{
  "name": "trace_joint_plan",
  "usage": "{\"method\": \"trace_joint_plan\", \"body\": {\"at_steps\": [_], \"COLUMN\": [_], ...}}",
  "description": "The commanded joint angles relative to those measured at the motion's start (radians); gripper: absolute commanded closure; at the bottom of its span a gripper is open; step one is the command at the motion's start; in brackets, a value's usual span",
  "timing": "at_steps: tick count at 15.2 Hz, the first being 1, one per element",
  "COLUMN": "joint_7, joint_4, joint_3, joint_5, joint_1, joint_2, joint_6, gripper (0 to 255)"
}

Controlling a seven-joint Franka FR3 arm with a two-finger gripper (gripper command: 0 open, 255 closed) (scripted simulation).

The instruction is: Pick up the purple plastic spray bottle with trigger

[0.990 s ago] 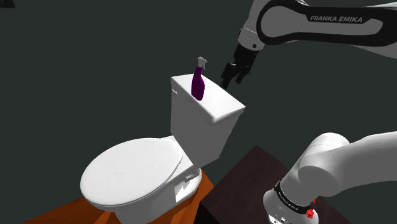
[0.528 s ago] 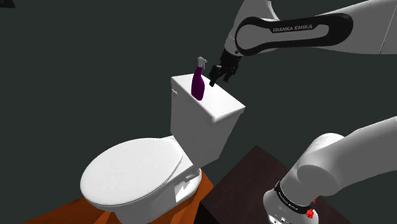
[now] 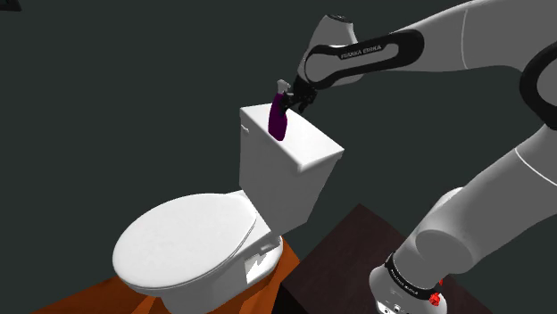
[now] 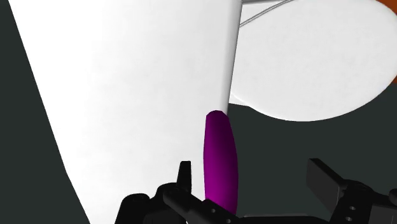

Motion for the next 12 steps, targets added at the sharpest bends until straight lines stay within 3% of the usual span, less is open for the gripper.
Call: {"method": "trace_joint_plan", "body": {"at_steps": [1,3,12], "joint_7": [0.001,0.002,0.0], "joint_4": [0.042,0.074,0.014], "joint_3": [-0.006,-0.01,-0.01], "joint_5": [-0.001,-0.001,0.001], "joint_1": [-0.006,-0.01,-0.01], "joint_2": [0.063,0.109,0.149], "joint_6": [0.047,0.077,0.178], "gripper": [0,0,0]}}
